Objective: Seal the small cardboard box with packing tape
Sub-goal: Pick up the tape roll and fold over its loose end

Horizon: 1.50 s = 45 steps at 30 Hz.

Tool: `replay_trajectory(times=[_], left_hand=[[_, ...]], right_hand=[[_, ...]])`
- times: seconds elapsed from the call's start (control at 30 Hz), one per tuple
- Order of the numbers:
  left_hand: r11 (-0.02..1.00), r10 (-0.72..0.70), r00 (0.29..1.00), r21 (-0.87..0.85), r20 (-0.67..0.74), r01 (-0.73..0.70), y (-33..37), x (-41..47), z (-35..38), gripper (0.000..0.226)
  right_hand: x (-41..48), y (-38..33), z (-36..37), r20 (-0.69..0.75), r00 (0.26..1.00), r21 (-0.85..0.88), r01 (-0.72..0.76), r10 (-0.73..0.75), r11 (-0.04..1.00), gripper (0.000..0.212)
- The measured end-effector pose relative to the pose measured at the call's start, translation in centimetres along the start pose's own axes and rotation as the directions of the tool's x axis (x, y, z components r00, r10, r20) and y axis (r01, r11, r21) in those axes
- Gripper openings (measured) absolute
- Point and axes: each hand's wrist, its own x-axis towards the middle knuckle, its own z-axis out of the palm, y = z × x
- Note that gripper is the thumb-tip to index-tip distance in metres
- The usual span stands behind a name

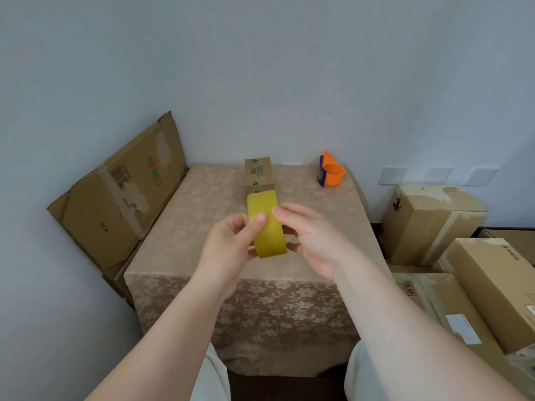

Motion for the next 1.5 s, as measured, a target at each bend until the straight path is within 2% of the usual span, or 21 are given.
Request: replay_trajectory(times=[0.1,0.23,0.37,0.47,0.57,0.63,0.67,0.73,0.8,0.83,0.87,0.9,0.97,1.07,1.13,1.27,1.4,1.5], left_hand=[[0.971,-0.143,0.989,-0.192,0.020,0.144,0.6,0.1,-0.1,0.022],[0.896,-0.229,0.972,-0.381,0.047,0.229,1.0,0.6,-0.4,0.024],[0.751,-0.338,0.938,-0.579,0.079,0.319,1.6,0.9,-0.6,0.022],[0.665,-0.382,0.920,-0.665,0.089,0.340,1.8,1.3,-0.8,0.022],[0.631,-0.383,0.916,-0.690,0.121,0.355,1.8,1.1,-0.8,0.025],[0.685,-0.399,0.907,-0.613,0.136,0.393,2.0,0.9,-0.8,0.028],[0.766,-0.414,0.904,-0.496,0.104,0.409,2.1,0.8,-0.8,0.032],[0.915,-0.383,0.923,-0.158,-0.045,0.372,2.1,0.5,-0.8,0.039],[0.973,-0.189,0.963,0.092,-0.194,0.210,1.8,0.5,-1.0,0.047],[0.979,-0.055,0.983,0.182,-0.173,0.087,1.8,0.4,-1.2,0.051],[0.972,0.054,0.995,0.232,-0.087,-0.033,1.9,0.3,-1.2,0.050],[0.965,0.127,0.992,0.227,0.020,-0.128,2.2,0.1,-1.2,0.045],[0.971,0.173,0.970,0.135,0.168,-0.197,2.6,0.1,-1.2,0.036],[0.987,0.150,0.960,0.029,0.237,-0.161,3.0,0.4,-1.5,0.037],[0.993,0.118,0.954,-0.044,0.275,-0.110,3.1,0.4,-1.8,0.038],[0.991,0.063,0.946,-0.128,0.319,-0.023,2.9,0.6,-2.3,0.054],[0.972,0.078,0.935,-0.233,0.345,0.005,2.7,0.6,-2.1,0.051],[0.964,0.098,0.936,-0.265,0.339,-0.005,2.8,0.4,-1.9,0.050]], right_hand=[[0.0,0.5,0.2,-0.011,0.999,-0.086,0.029,-0.030,0.996,0.026],[0.1,0.7,0.2,-0.015,0.996,-0.112,0.082,-0.084,0.990,0.025],[0.1,0.7,0.0,-0.053,0.993,-0.144,0.099,-0.107,0.985,0.019],[0.1,0.8,0.0,-0.053,0.989,-0.130,0.128,-0.136,0.983,0.026],[0.0,0.7,0.0,-0.073,0.978,-0.125,0.187,-0.197,0.974,0.024],[-0.1,0.5,0.3,-0.091,0.968,-0.138,0.222,-0.236,0.965,0.024],[-0.2,0.5,0.4,-0.106,0.963,-0.146,0.230,-0.246,0.962,0.023],[-0.4,0.1,0.4,-0.146,0.958,-0.142,0.227,-0.248,0.963,0.021],[-0.6,-0.6,0.1,-0.167,0.959,-0.106,0.215,-0.231,0.971,0.021],[-0.7,-1.0,0.0,-0.159,0.962,-0.092,0.211,-0.224,0.973,0.023],[-0.8,-1.4,0.0,-0.139,0.966,-0.085,0.207,-0.217,0.975,0.025],[-0.9,-1.7,0.0,-0.114,0.971,-0.080,0.204,-0.212,0.976,0.026],[-1.1,-2.2,0.0,-0.065,0.979,-0.049,0.192,-0.195,0.980,0.028],[-1.5,-2.6,-0.2,0.009,0.986,0.011,0.168,-0.169,0.986,0.032],[-1.7,-2.9,-0.6,0.063,0.984,0.020,0.168,-0.169,0.986,0.027],[-1.6,-3.3,-1.3,0.166,0.971,0.001,0.173,-0.171,0.985,0.032],[-1.4,-3.6,-1.1,0.095,0.984,-0.053,0.153,-0.148,0.987,0.039],[-1.8,-3.9,-0.3,-0.008,0.986,-0.068,0.164,-0.165,0.984,0.027]])
